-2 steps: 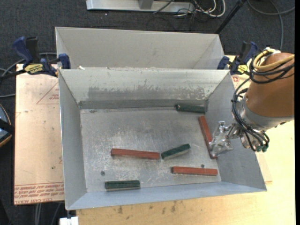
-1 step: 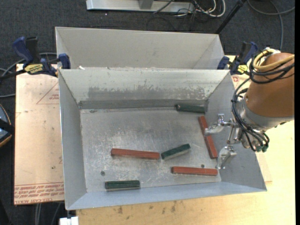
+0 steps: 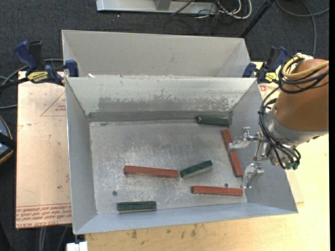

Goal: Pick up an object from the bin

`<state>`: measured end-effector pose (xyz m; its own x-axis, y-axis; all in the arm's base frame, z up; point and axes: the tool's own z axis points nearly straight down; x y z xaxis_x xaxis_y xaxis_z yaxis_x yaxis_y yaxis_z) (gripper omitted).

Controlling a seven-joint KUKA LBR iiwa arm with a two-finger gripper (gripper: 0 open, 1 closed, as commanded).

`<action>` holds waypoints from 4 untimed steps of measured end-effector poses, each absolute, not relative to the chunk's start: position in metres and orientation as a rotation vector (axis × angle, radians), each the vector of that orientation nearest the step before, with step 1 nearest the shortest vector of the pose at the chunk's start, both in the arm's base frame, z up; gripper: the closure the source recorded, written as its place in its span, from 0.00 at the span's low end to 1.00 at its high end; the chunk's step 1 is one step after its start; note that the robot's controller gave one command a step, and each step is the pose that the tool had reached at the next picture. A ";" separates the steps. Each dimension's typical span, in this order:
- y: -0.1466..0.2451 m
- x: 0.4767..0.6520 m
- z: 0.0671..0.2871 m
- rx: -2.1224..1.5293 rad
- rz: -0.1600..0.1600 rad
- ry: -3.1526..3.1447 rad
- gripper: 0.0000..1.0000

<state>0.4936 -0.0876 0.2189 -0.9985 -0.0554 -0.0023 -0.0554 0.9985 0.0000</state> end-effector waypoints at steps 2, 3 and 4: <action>-0.064 0.505 0.086 -0.261 -0.002 3.122 1.00; -0.064 0.505 0.086 -0.261 -0.002 3.122 1.00; -0.062 0.501 0.133 -0.289 0.004 3.135 1.00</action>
Offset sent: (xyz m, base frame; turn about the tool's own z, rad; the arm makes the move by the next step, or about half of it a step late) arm 0.0082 0.0240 -0.1342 -0.1114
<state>0.5008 -0.0623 0.1325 -0.9831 -0.1829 0.0060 -0.1829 0.9831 0.0031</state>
